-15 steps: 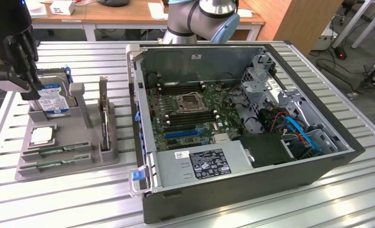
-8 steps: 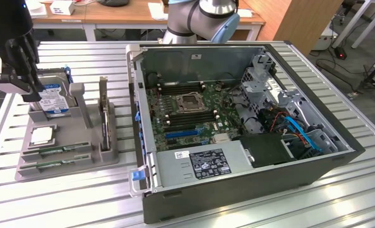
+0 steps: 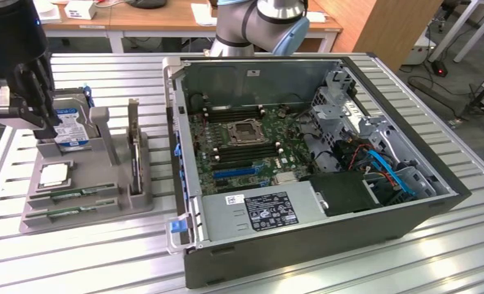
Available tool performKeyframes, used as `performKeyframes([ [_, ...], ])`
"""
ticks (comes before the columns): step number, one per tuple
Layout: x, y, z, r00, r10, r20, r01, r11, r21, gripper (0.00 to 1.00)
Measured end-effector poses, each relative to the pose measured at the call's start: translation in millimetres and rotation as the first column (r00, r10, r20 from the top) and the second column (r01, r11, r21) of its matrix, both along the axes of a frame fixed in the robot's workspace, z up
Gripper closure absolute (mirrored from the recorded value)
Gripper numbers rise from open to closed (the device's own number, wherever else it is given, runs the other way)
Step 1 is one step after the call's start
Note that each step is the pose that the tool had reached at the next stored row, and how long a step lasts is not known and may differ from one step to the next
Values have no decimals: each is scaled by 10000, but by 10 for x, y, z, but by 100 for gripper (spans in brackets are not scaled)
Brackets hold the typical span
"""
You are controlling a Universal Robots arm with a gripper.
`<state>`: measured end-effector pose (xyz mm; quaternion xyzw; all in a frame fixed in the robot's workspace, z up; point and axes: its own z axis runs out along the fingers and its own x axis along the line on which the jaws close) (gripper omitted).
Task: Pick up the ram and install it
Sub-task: 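Pick up the ram and move it above insertion slot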
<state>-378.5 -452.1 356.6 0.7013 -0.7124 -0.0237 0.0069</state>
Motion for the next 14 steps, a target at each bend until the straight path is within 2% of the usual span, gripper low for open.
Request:
performKeyframes([
  [9, 0, 0, -8, 10000, 1, 0, -1, 10000, 0, 71],
  [14, 0, 0, -71, 10000, 0, 1, 0, 10000, 17, 71],
])
